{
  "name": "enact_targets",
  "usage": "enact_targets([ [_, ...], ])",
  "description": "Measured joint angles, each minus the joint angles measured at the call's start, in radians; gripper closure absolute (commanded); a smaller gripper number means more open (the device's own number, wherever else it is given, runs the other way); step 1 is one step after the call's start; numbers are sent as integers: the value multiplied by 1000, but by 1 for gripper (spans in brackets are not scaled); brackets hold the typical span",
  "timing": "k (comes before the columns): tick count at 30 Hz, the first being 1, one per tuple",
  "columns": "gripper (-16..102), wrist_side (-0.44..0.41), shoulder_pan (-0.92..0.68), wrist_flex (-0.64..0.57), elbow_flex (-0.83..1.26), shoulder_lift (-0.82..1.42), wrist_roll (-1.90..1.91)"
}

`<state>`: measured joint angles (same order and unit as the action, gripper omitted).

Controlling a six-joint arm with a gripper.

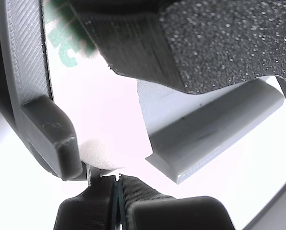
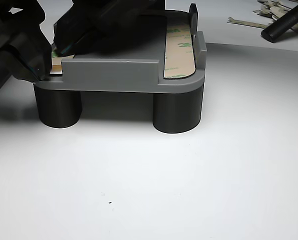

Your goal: Peel off protective film from adhesive tape.

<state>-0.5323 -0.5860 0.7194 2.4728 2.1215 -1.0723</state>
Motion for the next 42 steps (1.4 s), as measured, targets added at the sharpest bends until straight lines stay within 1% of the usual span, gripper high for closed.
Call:
enact_targets([
  [14,97,-9,-17,34,-31,-6,11],
  [42,97,-23,-41,44,-51,-28,18],
])
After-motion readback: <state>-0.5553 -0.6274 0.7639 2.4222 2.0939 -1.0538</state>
